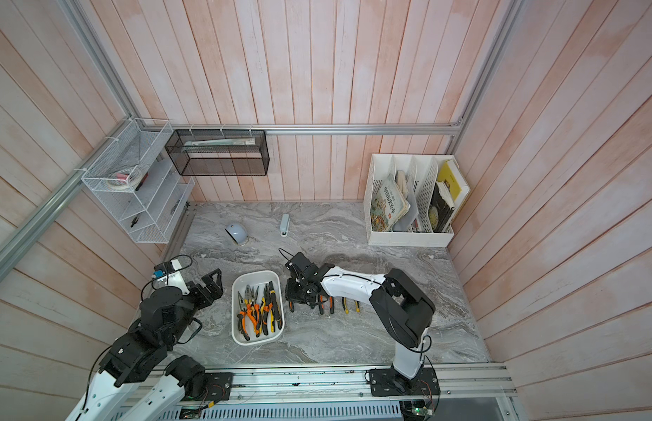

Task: Take the pliers out of the storage box
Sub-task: Place the pliers at the center of the board.

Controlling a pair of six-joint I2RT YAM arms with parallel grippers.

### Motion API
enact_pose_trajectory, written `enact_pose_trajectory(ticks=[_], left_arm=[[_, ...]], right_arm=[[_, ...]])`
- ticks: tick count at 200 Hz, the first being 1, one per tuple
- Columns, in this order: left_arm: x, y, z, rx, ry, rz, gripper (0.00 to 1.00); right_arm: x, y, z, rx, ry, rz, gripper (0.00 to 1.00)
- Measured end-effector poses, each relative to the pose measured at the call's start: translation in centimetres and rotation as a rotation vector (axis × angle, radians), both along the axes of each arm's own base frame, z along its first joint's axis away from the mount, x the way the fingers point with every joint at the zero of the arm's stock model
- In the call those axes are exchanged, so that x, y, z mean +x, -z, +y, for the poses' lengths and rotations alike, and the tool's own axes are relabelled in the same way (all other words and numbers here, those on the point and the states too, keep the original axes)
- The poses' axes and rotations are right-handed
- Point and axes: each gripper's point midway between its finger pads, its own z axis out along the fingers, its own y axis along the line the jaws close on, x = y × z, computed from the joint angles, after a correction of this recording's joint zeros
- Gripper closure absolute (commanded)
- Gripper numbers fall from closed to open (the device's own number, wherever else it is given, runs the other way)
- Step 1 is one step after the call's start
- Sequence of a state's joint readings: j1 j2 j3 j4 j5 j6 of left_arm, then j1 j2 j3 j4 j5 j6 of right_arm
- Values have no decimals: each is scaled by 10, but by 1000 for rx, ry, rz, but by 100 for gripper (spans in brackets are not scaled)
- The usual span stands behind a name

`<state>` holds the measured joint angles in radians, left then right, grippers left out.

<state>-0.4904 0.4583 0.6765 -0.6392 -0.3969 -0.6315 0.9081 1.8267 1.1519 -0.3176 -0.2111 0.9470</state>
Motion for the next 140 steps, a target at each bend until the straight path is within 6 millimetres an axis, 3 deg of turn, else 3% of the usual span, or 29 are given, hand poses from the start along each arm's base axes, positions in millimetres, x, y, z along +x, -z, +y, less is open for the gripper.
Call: enact_pose_trajectory(ticks=[33,89,140], left_arm=[[0,0,0,0,0,0,0],[0,0,0,-1,0,-2,0],[0,0,0,-1,1,-2,0]], right_arm=[[3,3,1,-9,10,10,88],[15,0,-4,-7,48,11,48],[28,-22,-1,-24,42,-27,38]])
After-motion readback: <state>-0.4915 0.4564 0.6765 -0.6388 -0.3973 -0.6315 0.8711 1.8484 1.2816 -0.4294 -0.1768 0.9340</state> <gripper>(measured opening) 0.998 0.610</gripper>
